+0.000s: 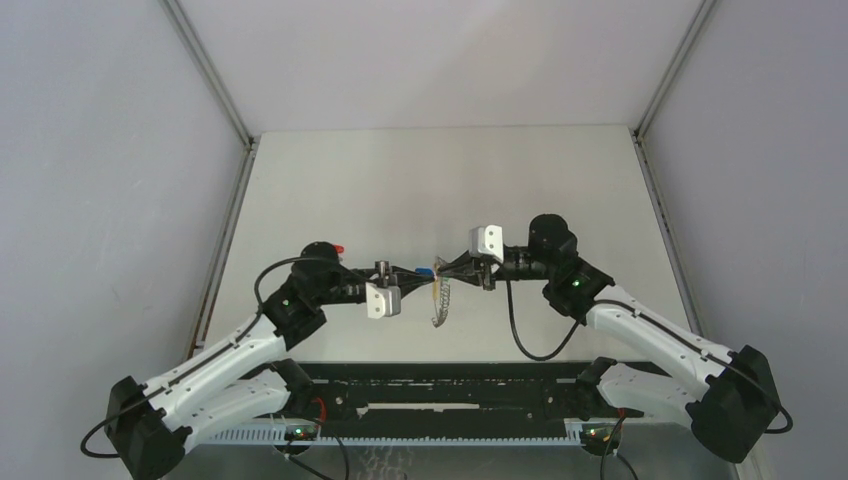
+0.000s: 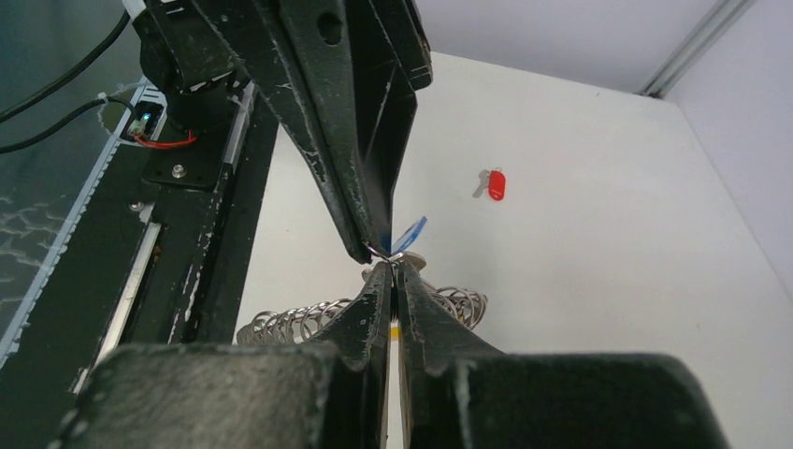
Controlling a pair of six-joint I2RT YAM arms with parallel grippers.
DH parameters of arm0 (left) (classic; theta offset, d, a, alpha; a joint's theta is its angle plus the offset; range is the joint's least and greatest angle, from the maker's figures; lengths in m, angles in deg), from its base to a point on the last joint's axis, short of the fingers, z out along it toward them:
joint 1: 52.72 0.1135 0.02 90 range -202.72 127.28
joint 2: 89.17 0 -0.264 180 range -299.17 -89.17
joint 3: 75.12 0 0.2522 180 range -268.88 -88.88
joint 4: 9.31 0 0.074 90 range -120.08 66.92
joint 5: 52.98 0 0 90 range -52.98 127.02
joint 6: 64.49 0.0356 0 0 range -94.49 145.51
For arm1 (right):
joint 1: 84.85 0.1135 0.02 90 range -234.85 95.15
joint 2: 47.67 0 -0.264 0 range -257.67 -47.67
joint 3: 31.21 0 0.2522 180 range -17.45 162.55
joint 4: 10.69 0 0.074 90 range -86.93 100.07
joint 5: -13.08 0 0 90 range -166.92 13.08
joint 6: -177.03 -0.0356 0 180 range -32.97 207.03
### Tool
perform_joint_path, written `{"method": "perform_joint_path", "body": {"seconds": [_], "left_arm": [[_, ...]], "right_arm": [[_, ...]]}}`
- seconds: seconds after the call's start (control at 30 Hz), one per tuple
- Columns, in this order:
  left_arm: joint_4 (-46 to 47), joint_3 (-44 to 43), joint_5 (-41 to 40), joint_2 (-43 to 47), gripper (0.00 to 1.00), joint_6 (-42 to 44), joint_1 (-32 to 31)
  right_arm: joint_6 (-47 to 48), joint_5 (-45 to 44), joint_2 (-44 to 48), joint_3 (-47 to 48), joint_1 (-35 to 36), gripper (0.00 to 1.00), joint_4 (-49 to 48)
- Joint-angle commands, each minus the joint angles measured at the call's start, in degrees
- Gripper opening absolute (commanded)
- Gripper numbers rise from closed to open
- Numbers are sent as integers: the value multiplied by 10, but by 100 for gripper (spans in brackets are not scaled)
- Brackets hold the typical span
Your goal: Put the keys on the keyring
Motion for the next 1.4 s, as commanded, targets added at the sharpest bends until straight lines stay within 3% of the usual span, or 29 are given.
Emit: {"method": "perform_joint_path", "body": {"seconds": [0.0, 0.43, 0.67, 1.03, 1.37], "left_arm": [[-48, -30, 21, -9, 0, 16, -18], [-115, -40, -1, -35, 0, 5, -20], [-93, -31, -38, -39, 0, -8, -20], [16, 16, -130, -96, 0, -135, -19], [84, 100, -259, -98, 0, -347, -21]], "right_arm": [[-36, -24, 1, 41, -4, 0, -44], [-86, 11, 38, 19, -35, 0, -102], [-75, -2, 41, 15, -39, 0, -86], [-26, -202, 81, -27, -27, 0, -44], [-13, -326, 125, -65, -11, 0, -61]]}}
